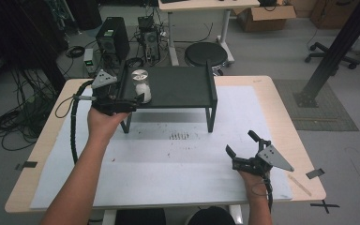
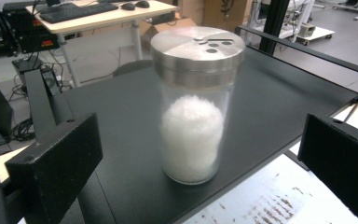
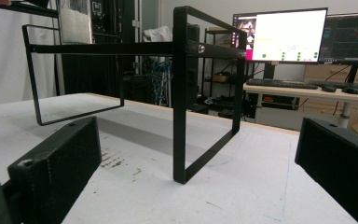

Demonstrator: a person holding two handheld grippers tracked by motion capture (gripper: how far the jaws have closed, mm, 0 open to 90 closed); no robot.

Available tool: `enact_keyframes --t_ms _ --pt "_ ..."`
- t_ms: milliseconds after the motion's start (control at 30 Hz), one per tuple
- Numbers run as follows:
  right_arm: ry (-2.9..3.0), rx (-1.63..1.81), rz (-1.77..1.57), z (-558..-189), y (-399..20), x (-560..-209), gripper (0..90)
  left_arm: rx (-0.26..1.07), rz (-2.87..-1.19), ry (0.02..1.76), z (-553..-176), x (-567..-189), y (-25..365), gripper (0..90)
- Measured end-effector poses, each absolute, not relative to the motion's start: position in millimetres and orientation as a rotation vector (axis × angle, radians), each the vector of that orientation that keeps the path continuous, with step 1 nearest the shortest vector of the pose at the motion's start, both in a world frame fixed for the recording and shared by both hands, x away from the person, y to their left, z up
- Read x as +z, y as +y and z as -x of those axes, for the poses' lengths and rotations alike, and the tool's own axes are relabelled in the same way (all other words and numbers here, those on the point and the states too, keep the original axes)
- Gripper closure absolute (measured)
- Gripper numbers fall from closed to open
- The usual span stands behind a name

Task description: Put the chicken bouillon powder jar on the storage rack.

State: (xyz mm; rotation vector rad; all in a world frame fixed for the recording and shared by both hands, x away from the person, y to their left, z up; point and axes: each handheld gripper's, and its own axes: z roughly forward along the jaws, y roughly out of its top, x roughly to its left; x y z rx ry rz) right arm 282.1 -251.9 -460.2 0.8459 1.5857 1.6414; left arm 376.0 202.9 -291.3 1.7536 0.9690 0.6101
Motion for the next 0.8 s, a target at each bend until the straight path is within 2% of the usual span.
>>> enact_keyframes --t_ms 800 --pt "1.591 1.636 -0.838 -282 -251 -460 0.0 0.602 -1.725 0.907 -338 -299 226 0.2"
